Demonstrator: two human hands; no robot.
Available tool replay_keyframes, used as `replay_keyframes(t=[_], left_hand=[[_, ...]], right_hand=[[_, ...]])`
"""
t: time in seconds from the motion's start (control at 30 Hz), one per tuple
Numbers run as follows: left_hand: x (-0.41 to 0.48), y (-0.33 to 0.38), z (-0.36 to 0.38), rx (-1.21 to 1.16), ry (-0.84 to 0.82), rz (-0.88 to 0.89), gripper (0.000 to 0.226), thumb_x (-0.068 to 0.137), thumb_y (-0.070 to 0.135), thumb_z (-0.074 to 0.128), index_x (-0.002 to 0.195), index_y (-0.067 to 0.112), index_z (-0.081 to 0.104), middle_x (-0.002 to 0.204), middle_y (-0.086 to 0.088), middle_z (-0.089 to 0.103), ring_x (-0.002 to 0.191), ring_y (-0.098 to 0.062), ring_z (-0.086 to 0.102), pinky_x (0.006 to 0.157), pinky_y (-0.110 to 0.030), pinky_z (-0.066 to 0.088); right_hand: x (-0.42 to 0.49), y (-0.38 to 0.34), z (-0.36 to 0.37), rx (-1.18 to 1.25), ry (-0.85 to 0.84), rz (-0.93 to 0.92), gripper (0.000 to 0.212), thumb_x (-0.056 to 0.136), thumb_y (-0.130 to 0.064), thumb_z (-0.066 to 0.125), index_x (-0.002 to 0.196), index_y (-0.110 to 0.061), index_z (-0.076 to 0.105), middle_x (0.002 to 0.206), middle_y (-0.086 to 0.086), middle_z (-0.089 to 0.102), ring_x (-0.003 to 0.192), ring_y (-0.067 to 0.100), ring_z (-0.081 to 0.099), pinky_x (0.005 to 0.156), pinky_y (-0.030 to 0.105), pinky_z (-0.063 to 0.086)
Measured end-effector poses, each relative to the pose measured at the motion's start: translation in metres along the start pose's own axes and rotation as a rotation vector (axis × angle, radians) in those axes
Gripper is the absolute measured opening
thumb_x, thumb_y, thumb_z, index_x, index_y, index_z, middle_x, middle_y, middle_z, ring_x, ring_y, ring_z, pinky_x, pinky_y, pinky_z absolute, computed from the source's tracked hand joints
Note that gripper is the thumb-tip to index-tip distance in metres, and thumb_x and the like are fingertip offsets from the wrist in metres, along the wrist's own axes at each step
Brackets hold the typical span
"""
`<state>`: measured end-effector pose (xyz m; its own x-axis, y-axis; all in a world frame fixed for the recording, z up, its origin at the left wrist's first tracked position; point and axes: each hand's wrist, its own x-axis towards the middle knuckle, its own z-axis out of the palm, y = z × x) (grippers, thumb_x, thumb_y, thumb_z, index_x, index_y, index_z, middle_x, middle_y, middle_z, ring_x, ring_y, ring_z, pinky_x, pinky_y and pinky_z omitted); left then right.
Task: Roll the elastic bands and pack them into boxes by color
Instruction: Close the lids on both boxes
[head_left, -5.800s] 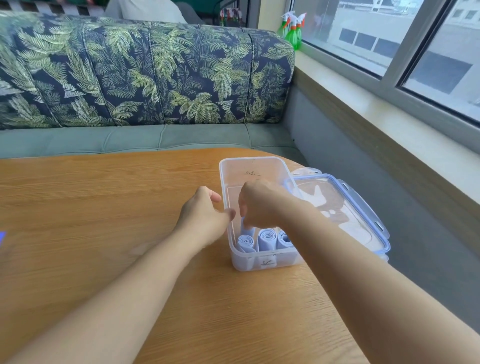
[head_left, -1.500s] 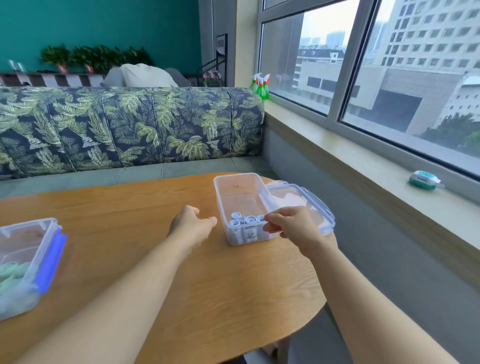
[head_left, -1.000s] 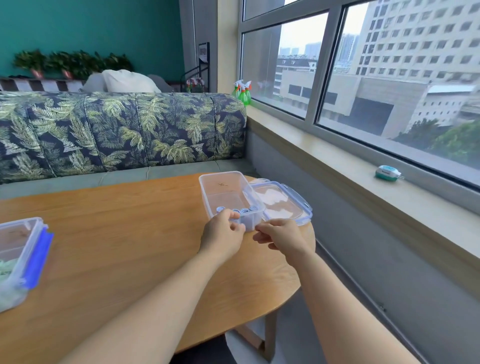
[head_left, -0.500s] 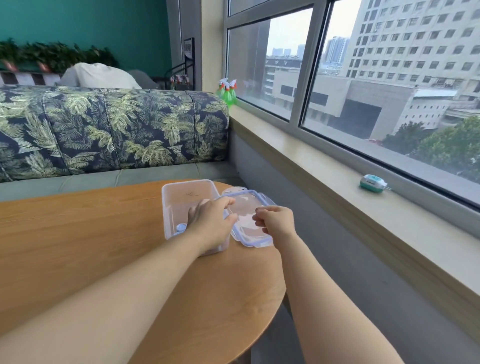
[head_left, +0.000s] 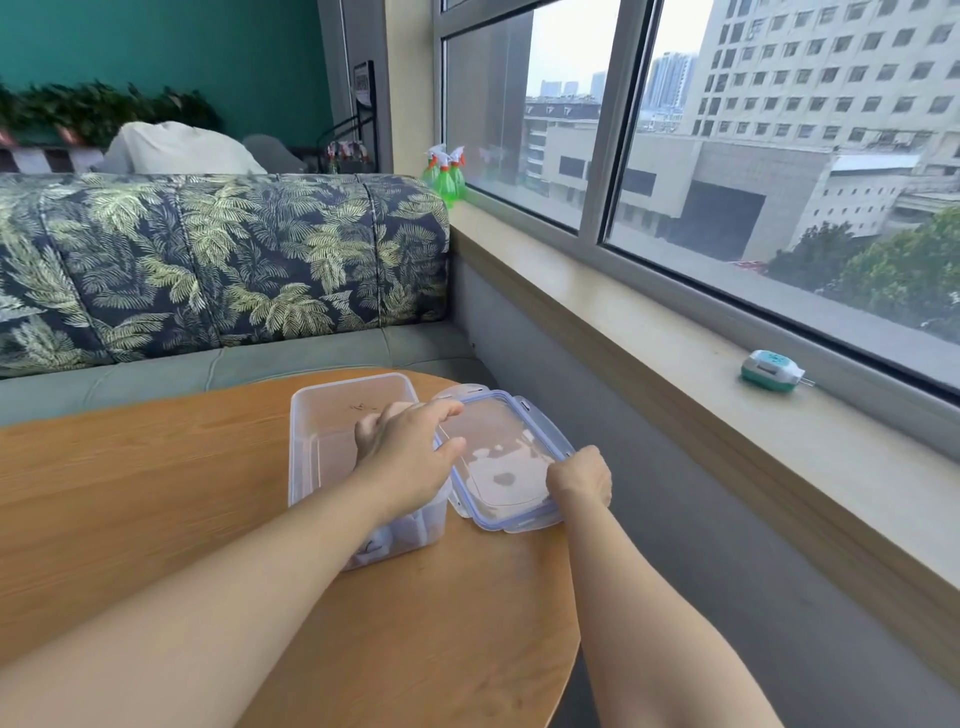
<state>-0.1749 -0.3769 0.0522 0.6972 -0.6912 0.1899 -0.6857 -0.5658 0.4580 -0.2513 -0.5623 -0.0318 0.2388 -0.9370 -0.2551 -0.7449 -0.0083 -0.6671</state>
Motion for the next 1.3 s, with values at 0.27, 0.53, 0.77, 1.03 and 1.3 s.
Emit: replay_keyframes(t=[0.27,0.53,0.77,1.03,1.3], left_hand=[[-0.002,0.000,-0.002,-0.015,-0.032,0.001,0.039,0.097,0.035,0.049,0.137,0.036,0.047,0.136,0.014,0.053,0.135,-0.010,0.031,0.103,-0.032,0.014],[-0.007,0.013,-0.029,-0.351,-0.046,-0.049,0.041,0.094,0.027,0.059,0.134,0.022,0.053,0.133,0.004,0.057,0.123,-0.015,0.051,0.105,-0.030,0.037],[-0.012,0.044,-0.075,-0.992,-0.071,-0.304,0.023,0.092,0.038,0.063,0.101,0.016,0.061,0.107,-0.007,0.064,0.104,-0.021,0.060,0.087,-0.028,0.040],[-0.018,0.062,-0.129,-1.370,-0.239,-0.442,0.055,0.088,0.066,0.050,0.069,0.014,0.050,0.056,0.001,0.032,0.046,-0.012,0.031,0.053,-0.022,0.031],[-0.024,0.032,-0.153,-1.380,-0.087,-0.455,0.023,0.095,0.018,0.051,0.074,0.014,0.061,0.047,0.004,0.057,0.040,-0.011,0.056,0.043,-0.015,0.042]], right_hand=[[0.001,-0.005,-0.014,0.164,0.128,-0.017,0.026,0.092,-0.008,0.054,0.118,-0.004,0.057,0.121,0.016,0.061,0.110,0.034,0.059,0.081,0.035,0.045],[-0.040,-0.058,-0.049,0.301,0.340,-0.444,0.027,0.095,-0.004,0.043,0.120,-0.009,0.052,0.119,0.010,0.056,0.085,0.022,0.050,0.074,0.032,0.038],[-0.102,-0.097,-0.070,-0.077,0.606,-0.912,0.040,0.085,0.005,0.049,0.123,-0.007,0.054,0.115,0.013,0.056,0.091,0.035,0.059,0.061,0.034,0.035],[-0.166,-0.123,-0.067,-0.176,0.918,-1.360,0.018,0.072,-0.009,0.044,0.082,-0.009,0.060,0.072,0.005,0.055,0.057,0.022,0.054,0.043,0.024,0.027],[-0.201,-0.131,-0.054,-0.221,0.827,-1.638,0.022,0.070,-0.014,0.048,0.085,-0.010,0.063,0.080,0.006,0.058,0.070,0.028,0.056,0.056,0.034,0.044]])
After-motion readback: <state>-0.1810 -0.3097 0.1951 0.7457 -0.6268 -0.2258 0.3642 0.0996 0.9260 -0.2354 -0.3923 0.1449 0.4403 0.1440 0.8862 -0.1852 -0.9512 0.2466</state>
